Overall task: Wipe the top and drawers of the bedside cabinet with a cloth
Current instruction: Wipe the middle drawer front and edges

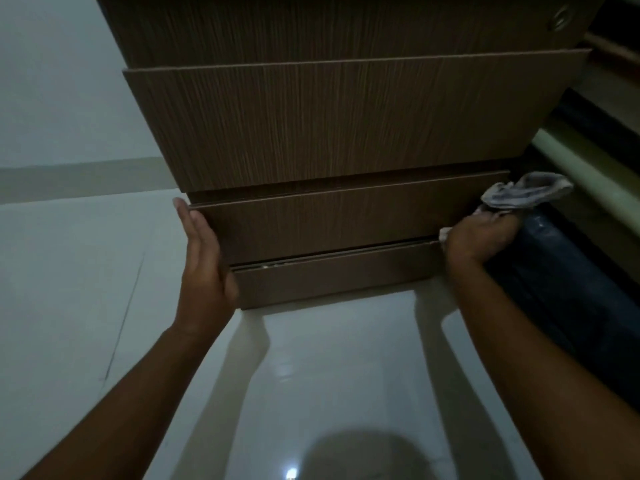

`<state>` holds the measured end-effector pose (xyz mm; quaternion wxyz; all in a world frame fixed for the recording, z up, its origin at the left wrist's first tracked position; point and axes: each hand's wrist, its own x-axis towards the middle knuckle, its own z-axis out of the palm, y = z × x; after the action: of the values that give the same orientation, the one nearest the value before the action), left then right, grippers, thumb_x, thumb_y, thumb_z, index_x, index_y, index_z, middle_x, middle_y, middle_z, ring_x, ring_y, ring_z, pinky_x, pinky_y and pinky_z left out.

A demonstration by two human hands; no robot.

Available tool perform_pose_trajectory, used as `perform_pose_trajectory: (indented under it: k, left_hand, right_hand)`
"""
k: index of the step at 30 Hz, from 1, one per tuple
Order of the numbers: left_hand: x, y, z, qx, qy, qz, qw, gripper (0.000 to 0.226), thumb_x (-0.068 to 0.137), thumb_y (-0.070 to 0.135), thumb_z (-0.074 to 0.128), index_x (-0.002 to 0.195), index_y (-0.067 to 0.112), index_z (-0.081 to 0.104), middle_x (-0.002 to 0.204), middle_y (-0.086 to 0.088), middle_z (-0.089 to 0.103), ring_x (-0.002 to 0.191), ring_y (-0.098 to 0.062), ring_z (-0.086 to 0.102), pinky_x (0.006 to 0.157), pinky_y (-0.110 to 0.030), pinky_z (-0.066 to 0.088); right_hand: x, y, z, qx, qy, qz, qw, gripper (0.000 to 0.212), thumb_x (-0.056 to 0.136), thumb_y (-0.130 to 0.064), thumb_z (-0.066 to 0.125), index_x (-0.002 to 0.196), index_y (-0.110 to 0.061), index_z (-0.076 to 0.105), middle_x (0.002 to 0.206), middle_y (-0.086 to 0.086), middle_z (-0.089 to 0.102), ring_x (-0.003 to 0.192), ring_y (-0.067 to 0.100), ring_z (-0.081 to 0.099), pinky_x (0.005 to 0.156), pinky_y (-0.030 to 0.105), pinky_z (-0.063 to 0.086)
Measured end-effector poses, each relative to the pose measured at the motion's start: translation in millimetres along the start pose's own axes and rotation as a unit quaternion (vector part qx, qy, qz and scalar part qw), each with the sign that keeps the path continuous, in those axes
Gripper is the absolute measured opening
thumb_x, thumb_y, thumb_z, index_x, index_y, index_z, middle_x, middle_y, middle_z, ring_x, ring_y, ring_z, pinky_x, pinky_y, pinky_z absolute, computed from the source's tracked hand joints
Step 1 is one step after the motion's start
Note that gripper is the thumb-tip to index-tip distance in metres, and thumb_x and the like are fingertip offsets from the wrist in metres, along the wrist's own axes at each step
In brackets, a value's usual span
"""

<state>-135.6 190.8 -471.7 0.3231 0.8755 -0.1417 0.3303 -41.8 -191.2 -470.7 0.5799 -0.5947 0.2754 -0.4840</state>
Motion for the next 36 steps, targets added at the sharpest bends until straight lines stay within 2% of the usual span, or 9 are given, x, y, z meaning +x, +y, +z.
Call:
perform_pose_trajectory:
  k: [1,3,6,10,14,20,26,33,36]
  left_hand:
    - [0,-1,0,0.000,-0.008,0.000,1.000,0.086,0.082,-0.028,0.048,0.152,-0.016,0.000,0.162,-0.037,-0.008,0.155,-0.041,0.001,0.108,-0.051,0.048]
    - [0,-4,-1,0.006,-0.017,0.008,1.000,0.089,0.081,-0.027,0.050,0.153,-0.014,-0.001,0.163,-0.034,-0.009,0.154,-0.045,0.004,0.101,-0.057,0.052]
    - [-1,-5,-2,0.005,-0.014,0.004,1.000,0.088,0.082,-0.025,0.051,0.153,-0.014,0.000,0.162,-0.035,-0.010,0.154,-0.044,0.005,0.103,-0.019,0.047]
    - [-2,-7,2,0.002,-0.014,0.005,1.000,0.090,0.082,-0.026,0.055,0.152,-0.015,-0.001,0.160,-0.038,-0.011,0.153,-0.041,-0.002,0.114,-0.002,0.021]
    - [-2,-9,6,-0.007,-0.006,0.002,1.000,0.094,0.084,-0.021,0.061,0.153,-0.012,-0.003,0.160,-0.036,-0.013,0.156,-0.028,-0.013,0.123,-0.013,0.011]
    - [4,-3,22,-0.024,0.061,-0.024,0.998,0.094,0.088,-0.005,0.071,0.152,-0.013,0.002,0.160,-0.036,-0.001,0.155,-0.003,-0.011,0.122,-0.010,0.009]
    - [7,0,32,-0.024,0.088,-0.052,0.994,0.107,0.086,0.018,0.080,0.156,0.001,0.001,0.165,-0.027,0.004,0.154,-0.043,0.014,0.120,-0.036,0.036]
    - [6,-6,37,-0.001,0.113,-0.056,0.992,0.087,0.096,0.004,0.064,0.157,0.005,0.001,0.167,-0.020,0.003,0.154,-0.044,0.012,0.102,-0.062,0.049]
    - [4,-7,38,0.015,0.106,-0.056,0.993,0.084,0.097,0.007,0.062,0.157,0.000,0.003,0.167,-0.023,0.003,0.154,-0.045,0.012,0.102,-0.063,0.049]
  right_hand:
    - [-6,-7,-1,-0.001,0.017,0.015,1.000,0.051,0.090,-0.005,0.039,0.135,0.017,0.043,0.138,0.030,0.053,0.128,0.032,0.056,0.110,0.039,0.042]
    - [-29,-23,0,0.020,-0.001,-0.009,1.000,0.053,0.087,-0.005,0.040,0.137,0.013,0.044,0.140,0.026,0.052,0.131,0.032,0.053,0.113,0.030,0.041]
    - [-91,-35,1,-0.009,-0.164,-0.099,0.981,0.054,0.094,-0.010,0.041,0.146,0.003,0.037,0.147,0.021,0.045,0.128,0.028,0.052,0.106,0.004,0.031]
    - [-166,-47,19,0.051,-0.310,-0.214,0.925,0.066,0.105,-0.031,0.046,0.152,0.005,0.016,0.160,0.020,0.012,0.148,0.045,0.020,0.124,0.044,0.022]
    - [-209,-43,47,-0.064,-0.318,-0.404,0.855,0.085,0.095,-0.015,0.057,0.159,-0.016,0.000,0.164,0.020,-0.003,0.152,0.037,-0.006,0.124,0.050,0.003]
    - [-256,-37,66,-0.157,-0.318,-0.458,0.815,0.071,0.104,-0.048,0.025,0.157,-0.018,-0.011,0.162,0.008,-0.027,0.150,0.035,-0.021,0.122,0.052,-0.011]
    - [-235,-20,67,-0.206,-0.293,-0.521,0.775,0.096,0.092,-0.031,0.059,0.157,-0.019,-0.011,0.163,0.006,-0.025,0.151,0.034,-0.020,0.123,0.052,-0.010]
    - [-189,-12,52,-0.192,-0.267,-0.509,0.796,0.068,0.106,-0.032,0.036,0.158,-0.025,-0.008,0.164,0.000,-0.023,0.152,0.028,-0.018,0.124,0.050,-0.008]
    - [-159,-3,43,-0.206,-0.232,-0.487,0.816,0.091,0.096,-0.008,0.057,0.158,-0.026,-0.007,0.165,-0.002,-0.020,0.153,0.028,-0.015,0.124,0.050,-0.005]
